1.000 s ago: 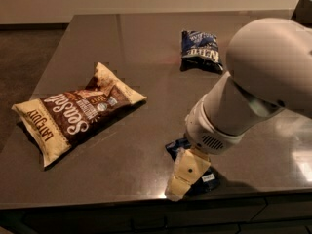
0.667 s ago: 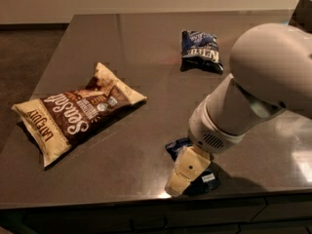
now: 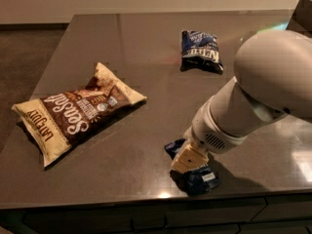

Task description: Move rxbar blueberry near brown chip bag

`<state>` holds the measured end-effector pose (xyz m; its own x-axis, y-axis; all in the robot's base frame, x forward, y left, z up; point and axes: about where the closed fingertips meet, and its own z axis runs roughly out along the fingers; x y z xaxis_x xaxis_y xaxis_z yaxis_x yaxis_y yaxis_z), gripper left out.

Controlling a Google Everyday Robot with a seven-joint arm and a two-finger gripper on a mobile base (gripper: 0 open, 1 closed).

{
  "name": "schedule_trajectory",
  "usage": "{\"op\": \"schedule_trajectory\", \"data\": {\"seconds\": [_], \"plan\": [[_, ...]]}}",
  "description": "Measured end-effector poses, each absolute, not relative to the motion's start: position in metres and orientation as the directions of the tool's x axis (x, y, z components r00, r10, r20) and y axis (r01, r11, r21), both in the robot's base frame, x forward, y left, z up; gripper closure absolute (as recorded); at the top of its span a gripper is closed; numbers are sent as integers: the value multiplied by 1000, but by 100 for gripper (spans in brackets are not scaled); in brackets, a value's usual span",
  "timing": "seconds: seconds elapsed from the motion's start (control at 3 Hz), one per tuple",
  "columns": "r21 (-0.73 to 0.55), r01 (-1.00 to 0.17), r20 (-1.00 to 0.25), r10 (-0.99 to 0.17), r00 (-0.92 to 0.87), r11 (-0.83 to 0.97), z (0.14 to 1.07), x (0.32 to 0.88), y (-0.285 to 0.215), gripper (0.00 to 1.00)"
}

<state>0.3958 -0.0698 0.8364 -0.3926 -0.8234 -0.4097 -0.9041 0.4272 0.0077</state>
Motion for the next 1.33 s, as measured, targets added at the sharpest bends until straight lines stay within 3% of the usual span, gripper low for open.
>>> {"op": "schedule_trajectory", "data": {"seconds": [0.67, 1.0, 1.33], "plan": [[1, -905, -407, -827, -388, 425, 837, 398, -68, 93], [-17, -918, -420, -836, -353, 397, 850, 404, -61, 100], [-38, -933, -438, -845, -306, 358, 862, 412, -47, 100]]}}
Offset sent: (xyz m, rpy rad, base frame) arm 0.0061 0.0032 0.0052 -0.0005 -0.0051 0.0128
